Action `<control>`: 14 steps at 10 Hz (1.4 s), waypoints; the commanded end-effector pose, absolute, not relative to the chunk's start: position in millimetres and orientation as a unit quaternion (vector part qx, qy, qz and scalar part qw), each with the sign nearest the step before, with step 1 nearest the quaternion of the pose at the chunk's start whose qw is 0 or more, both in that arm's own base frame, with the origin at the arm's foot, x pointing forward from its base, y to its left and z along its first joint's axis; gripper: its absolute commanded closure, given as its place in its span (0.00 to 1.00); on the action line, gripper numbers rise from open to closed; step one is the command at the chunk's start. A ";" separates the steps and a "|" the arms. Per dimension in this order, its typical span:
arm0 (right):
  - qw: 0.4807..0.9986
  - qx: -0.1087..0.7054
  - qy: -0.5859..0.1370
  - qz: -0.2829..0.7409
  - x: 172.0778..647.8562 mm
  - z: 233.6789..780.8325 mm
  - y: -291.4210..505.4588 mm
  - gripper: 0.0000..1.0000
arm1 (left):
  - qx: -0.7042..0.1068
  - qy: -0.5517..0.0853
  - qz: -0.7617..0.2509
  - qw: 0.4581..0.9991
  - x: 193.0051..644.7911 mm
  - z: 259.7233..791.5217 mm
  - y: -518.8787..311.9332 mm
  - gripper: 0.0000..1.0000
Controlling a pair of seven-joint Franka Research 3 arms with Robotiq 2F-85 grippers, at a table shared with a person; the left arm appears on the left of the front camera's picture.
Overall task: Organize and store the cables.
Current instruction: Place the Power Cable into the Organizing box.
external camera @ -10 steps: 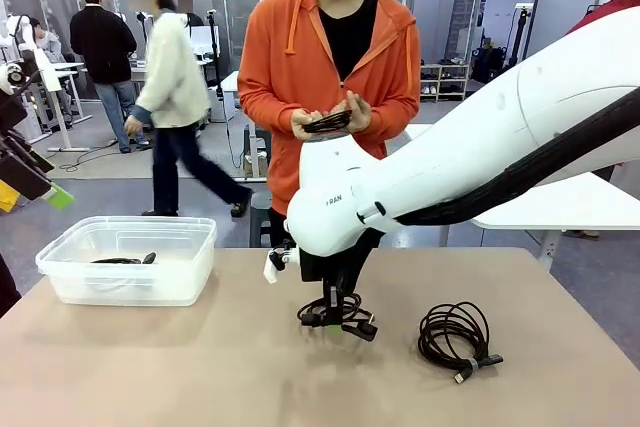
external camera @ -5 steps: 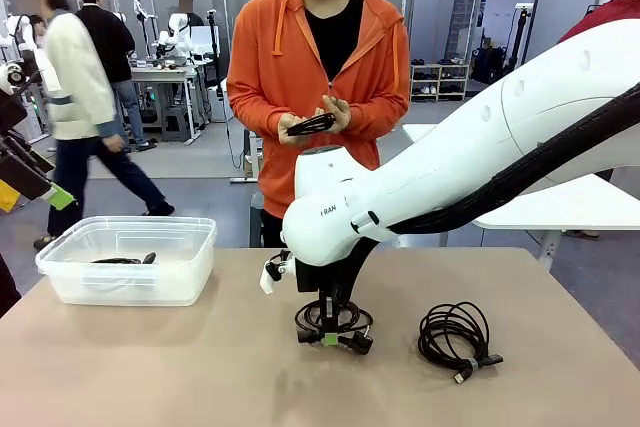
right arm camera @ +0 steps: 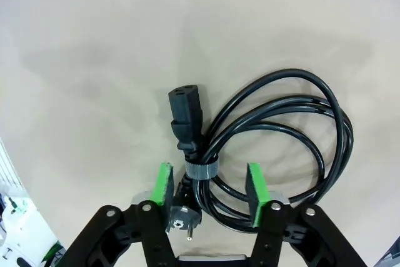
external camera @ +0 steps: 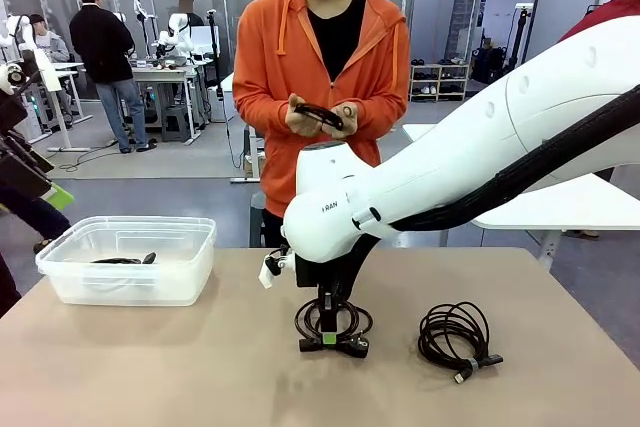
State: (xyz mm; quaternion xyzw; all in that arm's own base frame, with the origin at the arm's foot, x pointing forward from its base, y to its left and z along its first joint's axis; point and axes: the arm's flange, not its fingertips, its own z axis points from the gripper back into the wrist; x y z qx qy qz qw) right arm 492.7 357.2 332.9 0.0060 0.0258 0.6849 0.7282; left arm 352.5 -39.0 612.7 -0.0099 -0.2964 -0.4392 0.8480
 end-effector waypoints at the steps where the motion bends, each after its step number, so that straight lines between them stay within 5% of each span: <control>1: 0.742 0.019 0.001 0.670 478.1 351.8 341.5 0.00 | -0.008 -0.297 -0.433 0.851 352.2 614.1 -40.1 0.00; 2: 0.745 0.022 -0.019 0.666 472.4 370.0 329.5 0.23 | -0.008 -0.297 -0.433 0.851 352.2 614.1 -40.1 0.00; 3: 0.750 0.025 -0.031 0.660 468.4 385.1 316.7 0.00 | -0.008 -0.297 -0.433 0.851 352.2 614.1 -40.1 0.00; 14: 0.831 0.065 -0.206 0.513 450.0 522.7 69.4 0.00 | -0.008 -0.297 -0.433 0.851 352.2 614.1 -40.1 0.00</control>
